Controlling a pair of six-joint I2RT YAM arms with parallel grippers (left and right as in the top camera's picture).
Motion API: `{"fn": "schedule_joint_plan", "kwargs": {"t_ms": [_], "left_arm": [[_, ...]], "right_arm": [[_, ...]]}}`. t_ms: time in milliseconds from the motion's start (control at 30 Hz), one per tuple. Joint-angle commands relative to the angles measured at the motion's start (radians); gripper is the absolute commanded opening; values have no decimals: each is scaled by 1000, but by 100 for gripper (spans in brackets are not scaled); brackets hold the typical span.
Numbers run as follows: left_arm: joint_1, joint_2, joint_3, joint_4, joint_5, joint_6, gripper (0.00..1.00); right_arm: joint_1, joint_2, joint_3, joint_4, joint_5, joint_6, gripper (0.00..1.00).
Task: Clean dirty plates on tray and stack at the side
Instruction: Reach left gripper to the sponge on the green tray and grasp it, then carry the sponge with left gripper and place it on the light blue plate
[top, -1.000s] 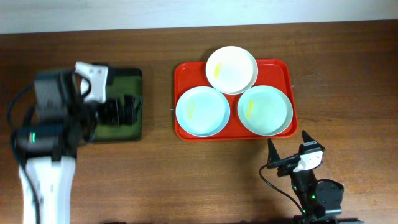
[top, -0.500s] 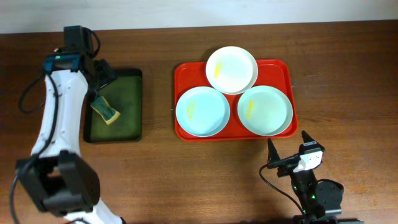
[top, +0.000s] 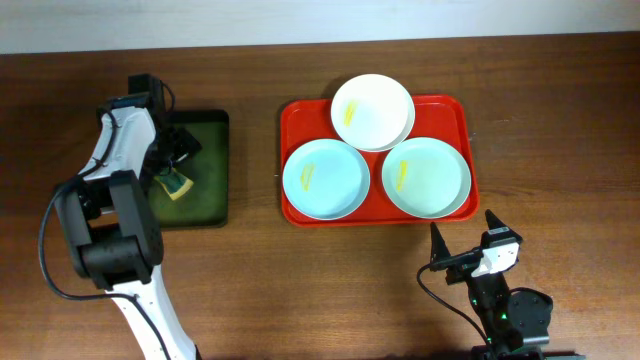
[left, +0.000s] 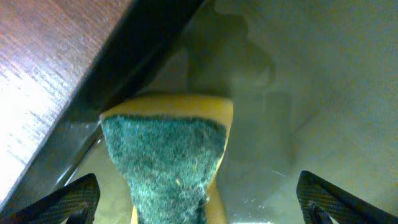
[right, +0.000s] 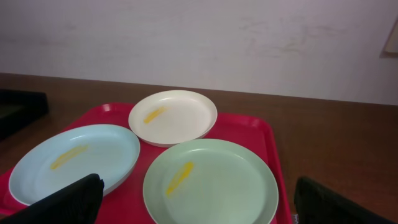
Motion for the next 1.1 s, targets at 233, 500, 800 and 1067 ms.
{"fn": "schedule_joint_plan", "kwargs": {"t_ms": [233,500,800,1067], "left_arm": [[24,64,8,69,95,71,85],[25,76,8,50,77,78,56],[24,74,153,-225,116,78,94],[24,76,140,-231,139,78,77]], "right_arm": [[5,-4,-8,-1,-5,3,98],[5,-4,-8,-1,-5,3,98],[5,-4,-8,-1,-5,3,98],[5,-4,-8,-1,-5,3,98]]}}
